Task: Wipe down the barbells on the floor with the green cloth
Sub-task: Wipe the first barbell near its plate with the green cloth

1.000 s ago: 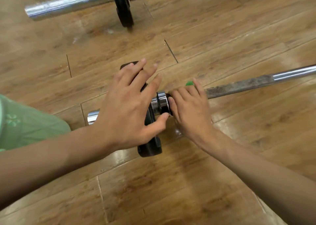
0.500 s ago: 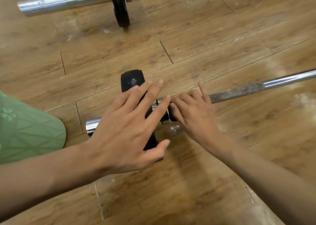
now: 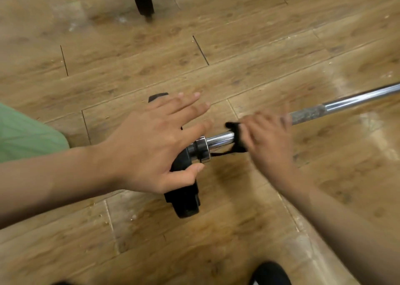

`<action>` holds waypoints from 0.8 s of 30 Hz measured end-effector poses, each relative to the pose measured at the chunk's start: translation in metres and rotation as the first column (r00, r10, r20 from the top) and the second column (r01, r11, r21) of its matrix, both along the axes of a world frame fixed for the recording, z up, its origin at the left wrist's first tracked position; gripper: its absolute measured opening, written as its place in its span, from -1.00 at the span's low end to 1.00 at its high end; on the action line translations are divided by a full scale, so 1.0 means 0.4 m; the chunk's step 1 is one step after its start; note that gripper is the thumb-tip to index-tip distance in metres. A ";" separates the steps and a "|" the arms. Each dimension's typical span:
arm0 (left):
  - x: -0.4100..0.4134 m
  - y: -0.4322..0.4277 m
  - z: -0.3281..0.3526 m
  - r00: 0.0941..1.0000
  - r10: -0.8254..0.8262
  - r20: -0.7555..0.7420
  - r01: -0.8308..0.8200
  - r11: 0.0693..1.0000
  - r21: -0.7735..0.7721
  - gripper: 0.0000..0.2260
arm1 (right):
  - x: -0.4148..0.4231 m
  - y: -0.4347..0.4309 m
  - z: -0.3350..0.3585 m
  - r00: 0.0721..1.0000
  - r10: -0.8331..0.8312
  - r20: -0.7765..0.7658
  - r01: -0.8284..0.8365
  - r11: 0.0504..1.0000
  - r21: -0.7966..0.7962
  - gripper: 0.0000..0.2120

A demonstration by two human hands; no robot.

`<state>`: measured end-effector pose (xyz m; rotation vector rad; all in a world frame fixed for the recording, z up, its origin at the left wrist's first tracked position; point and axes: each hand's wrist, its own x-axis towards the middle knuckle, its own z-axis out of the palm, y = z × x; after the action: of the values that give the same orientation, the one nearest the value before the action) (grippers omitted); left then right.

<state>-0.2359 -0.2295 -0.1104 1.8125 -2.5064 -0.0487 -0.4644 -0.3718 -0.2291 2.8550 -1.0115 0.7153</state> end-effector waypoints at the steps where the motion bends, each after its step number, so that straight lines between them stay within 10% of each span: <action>1: -0.003 0.003 -0.004 1.000 0.002 -0.006 -0.002 1.000 -0.003 -0.35 | -0.032 -0.029 0.002 0.999 -0.039 -0.001 0.039 0.999 -0.015 -0.65; 6: -0.009 -0.010 -0.011 0.999 -0.003 -0.048 0.002 1.000 -0.029 -0.37 | 0.027 0.056 -0.014 0.973 -0.227 0.046 0.220 0.968 0.120 -0.59; 11: 0.027 -0.024 -0.009 0.996 0.032 -0.081 -0.032 0.999 0.001 -0.35 | 0.069 0.076 -0.034 0.994 0.111 -0.003 -0.111 0.993 -0.036 -0.67; 18: 0.071 -0.074 -0.016 0.979 0.096 -0.179 -0.090 0.995 0.039 -0.37 | 0.046 0.026 -0.035 0.990 -0.123 0.073 0.119 0.991 0.058 -0.67; 24: 0.091 -0.092 0.013 0.987 0.145 -0.069 -0.142 0.989 0.045 -0.36 | 0.074 0.002 -0.044 0.996 0.091 0.026 -0.090 0.995 -0.036 -0.69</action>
<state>-0.1994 -0.2664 -0.1050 1.9641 -2.3368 -0.1565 -0.4347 -0.3711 -0.2467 2.8844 -0.8688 0.7729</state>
